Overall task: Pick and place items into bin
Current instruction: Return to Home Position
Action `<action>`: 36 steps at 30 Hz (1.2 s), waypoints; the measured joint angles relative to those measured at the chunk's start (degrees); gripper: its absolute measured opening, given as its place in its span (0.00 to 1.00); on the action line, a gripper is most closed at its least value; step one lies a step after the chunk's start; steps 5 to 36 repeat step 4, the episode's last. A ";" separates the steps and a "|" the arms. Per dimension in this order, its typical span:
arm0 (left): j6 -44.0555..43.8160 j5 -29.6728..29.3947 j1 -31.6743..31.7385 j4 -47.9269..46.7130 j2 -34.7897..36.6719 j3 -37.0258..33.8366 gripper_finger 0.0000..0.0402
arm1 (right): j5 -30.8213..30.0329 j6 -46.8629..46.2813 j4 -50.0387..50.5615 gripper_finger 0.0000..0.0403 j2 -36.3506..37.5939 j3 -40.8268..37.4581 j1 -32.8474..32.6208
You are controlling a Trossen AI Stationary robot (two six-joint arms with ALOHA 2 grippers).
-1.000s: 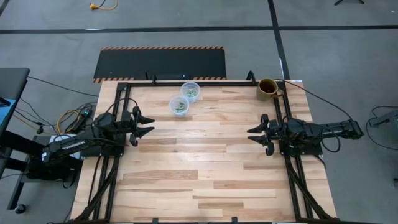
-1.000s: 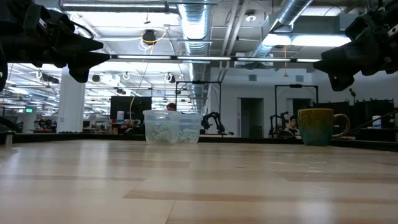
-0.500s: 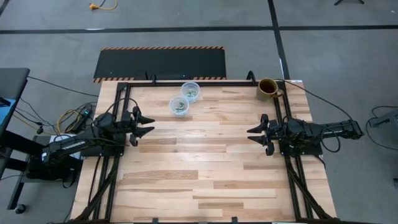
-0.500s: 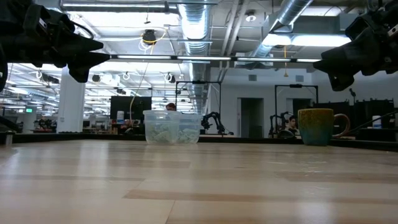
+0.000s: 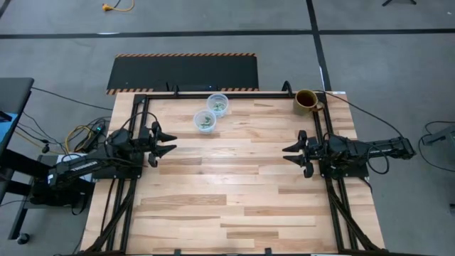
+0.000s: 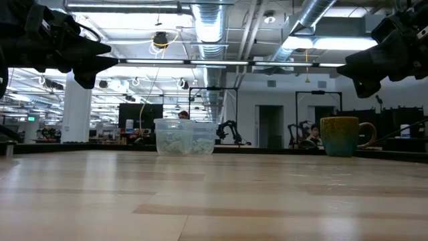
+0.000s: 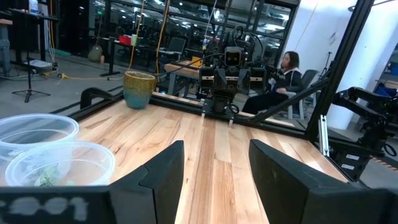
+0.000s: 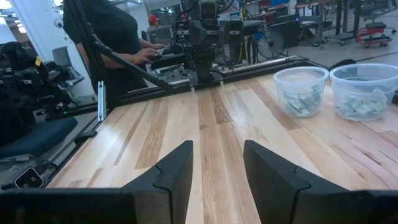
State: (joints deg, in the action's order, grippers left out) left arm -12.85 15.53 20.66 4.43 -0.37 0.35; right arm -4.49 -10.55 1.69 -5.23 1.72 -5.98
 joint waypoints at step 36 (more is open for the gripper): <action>-0.17 0.00 0.00 0.00 0.00 -0.01 0.43 | -0.01 0.00 0.00 0.34 0.00 0.00 0.01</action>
